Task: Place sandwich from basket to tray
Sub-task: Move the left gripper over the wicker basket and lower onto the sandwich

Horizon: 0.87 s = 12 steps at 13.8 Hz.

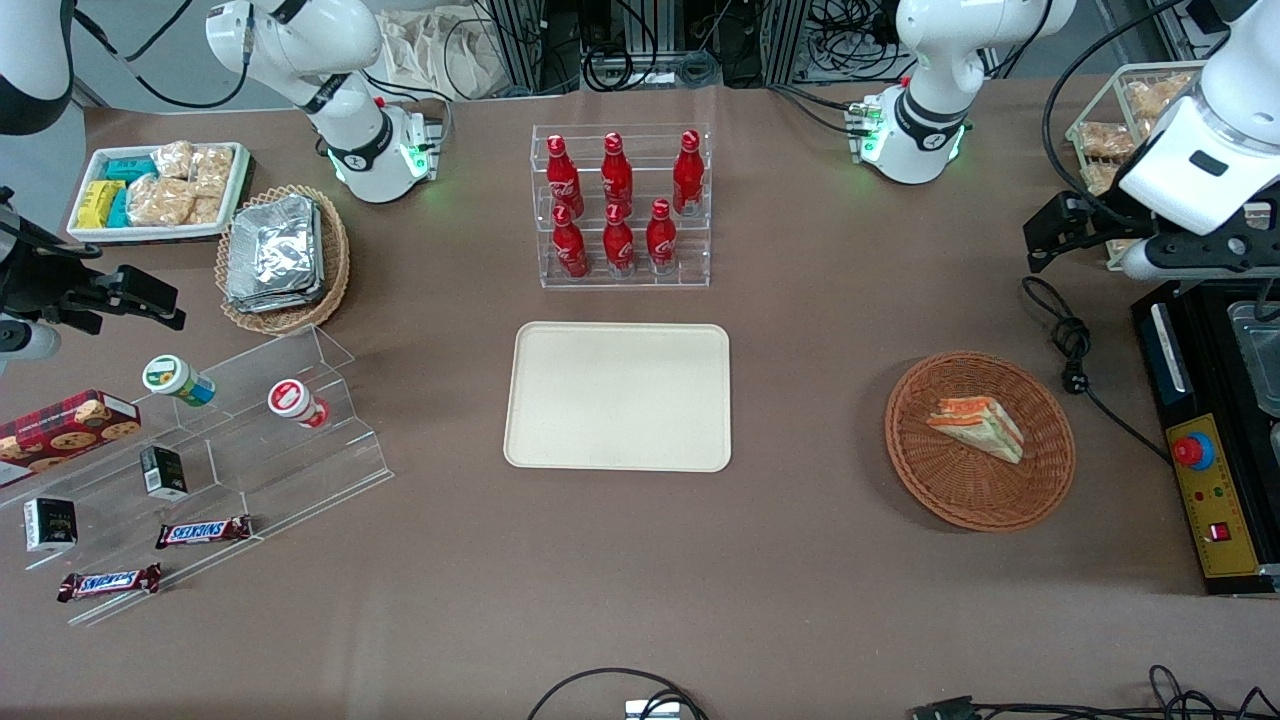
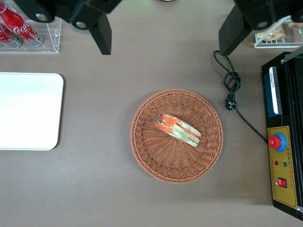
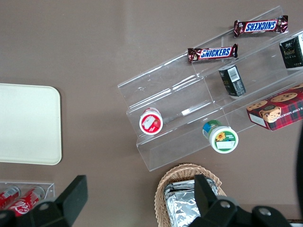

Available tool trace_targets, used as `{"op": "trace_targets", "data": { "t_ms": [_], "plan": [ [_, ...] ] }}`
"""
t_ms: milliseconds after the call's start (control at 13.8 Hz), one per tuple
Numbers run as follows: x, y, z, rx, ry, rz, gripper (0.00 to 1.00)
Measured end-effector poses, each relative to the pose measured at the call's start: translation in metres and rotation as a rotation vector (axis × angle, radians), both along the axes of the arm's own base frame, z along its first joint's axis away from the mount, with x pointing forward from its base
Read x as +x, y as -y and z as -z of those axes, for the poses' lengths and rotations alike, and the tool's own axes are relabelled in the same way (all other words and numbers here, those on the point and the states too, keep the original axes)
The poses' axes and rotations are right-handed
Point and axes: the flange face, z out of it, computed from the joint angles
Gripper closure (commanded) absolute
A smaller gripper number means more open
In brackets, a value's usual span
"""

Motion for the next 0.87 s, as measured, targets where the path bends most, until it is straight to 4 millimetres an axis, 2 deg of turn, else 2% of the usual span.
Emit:
{"op": "trace_targets", "data": {
  "t_ms": [364, 509, 727, 873],
  "plan": [
    [0.000, -0.002, 0.000, 0.001, 0.000, -0.008, 0.00],
    [0.003, -0.007, 0.003, 0.001, -0.002, -0.063, 0.00],
    [0.019, -0.022, 0.020, -0.006, 0.008, -0.282, 0.00],
    [0.035, -0.027, 0.044, -0.008, -0.001, -0.412, 0.00]
  ]
}}
